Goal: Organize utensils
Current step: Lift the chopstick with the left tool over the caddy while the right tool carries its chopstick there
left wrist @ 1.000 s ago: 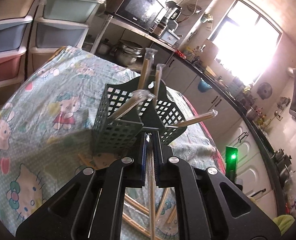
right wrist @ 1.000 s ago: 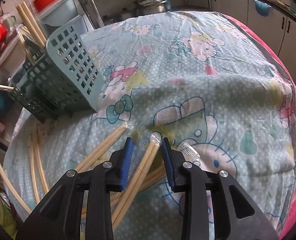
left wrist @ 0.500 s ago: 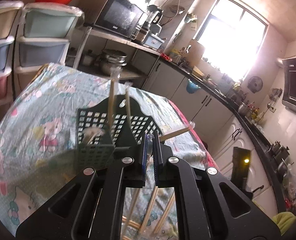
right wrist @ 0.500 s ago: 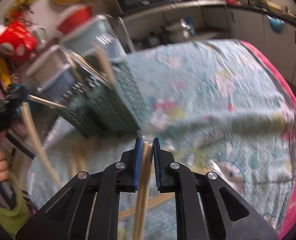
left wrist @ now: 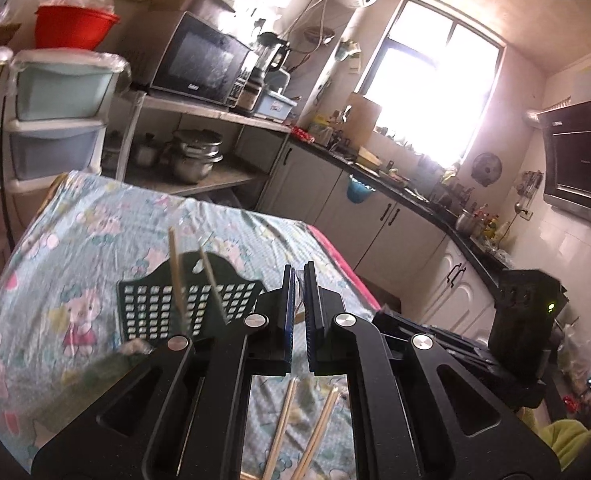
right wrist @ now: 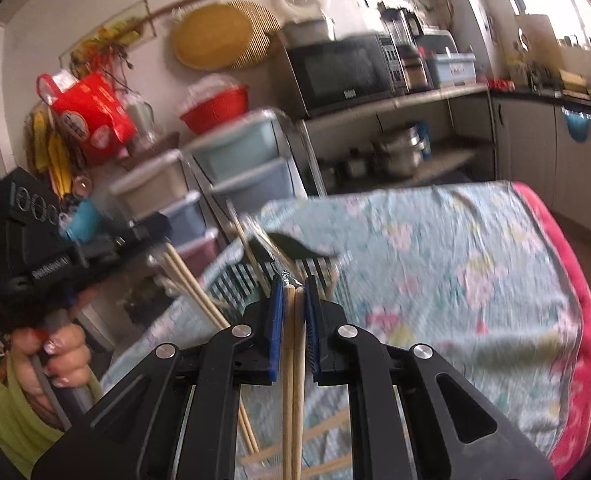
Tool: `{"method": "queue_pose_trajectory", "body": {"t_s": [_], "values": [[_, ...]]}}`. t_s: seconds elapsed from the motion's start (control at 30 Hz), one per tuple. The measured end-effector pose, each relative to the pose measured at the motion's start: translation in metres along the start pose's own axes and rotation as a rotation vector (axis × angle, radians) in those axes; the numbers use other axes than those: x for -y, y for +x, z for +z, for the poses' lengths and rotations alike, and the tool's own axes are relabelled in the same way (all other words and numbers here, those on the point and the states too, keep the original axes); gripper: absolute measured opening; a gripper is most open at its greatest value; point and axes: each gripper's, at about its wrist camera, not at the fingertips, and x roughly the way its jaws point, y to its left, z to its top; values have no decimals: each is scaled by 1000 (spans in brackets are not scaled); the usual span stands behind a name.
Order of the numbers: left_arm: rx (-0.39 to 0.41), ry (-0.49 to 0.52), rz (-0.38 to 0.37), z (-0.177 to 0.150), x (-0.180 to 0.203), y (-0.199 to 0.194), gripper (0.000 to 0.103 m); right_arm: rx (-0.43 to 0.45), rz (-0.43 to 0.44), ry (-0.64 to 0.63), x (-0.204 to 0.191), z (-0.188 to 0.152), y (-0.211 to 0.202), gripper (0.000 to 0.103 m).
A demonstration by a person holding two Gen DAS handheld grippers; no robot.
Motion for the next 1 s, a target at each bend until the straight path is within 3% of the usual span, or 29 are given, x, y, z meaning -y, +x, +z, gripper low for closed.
{"method": "queue_pose_trajectory", "body": {"t_s": [0.33, 1.0], "values": [[50, 58, -41, 22, 23, -1, 2, 142, -3, -41, -16, 33, -10, 11], [149, 102, 4, 70, 22, -7, 2, 340, -81, -107, -24, 90, 24, 11]]}}
